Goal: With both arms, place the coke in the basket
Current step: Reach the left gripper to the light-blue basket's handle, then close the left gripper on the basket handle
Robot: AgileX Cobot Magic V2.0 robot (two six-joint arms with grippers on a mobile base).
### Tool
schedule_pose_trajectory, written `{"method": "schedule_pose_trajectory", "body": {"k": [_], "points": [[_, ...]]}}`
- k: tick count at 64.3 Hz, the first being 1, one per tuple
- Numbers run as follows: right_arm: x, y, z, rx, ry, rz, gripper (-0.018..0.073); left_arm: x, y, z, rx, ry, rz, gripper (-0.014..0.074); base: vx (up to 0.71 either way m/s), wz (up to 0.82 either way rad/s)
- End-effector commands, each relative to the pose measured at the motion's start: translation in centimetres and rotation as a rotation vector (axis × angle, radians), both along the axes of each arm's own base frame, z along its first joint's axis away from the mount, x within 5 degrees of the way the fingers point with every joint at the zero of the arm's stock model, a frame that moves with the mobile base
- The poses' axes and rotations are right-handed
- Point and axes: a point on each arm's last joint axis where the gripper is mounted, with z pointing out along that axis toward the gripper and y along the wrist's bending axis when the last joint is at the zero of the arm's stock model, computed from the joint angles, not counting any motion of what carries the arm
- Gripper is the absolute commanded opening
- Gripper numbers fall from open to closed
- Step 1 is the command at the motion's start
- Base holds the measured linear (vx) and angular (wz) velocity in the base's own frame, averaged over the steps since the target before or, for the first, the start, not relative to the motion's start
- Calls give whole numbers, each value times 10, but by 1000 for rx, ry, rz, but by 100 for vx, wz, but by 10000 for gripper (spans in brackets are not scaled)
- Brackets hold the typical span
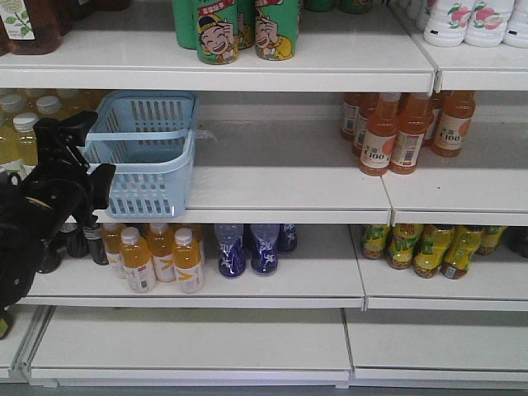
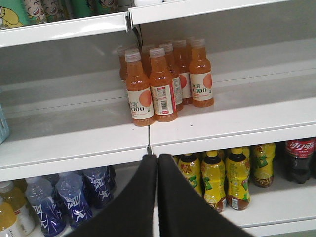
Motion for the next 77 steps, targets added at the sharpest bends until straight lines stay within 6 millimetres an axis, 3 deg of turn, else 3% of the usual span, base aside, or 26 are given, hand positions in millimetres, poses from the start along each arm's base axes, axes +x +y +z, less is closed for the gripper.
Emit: {"method": "schedule_pose_trajectory", "body": {"k": [1,22,77], "points": [[0,1,1,-20,-59,14,-6,8,0,26,-34,-143,2,607,0,0],[0,1,1,-20,-59,14,-6,28,-2,11,-69,-113,3,589,0,0],[0,1,1,-20,-59,14,-6,63,-3,5,-70,-97,10,589,0,0]]}}
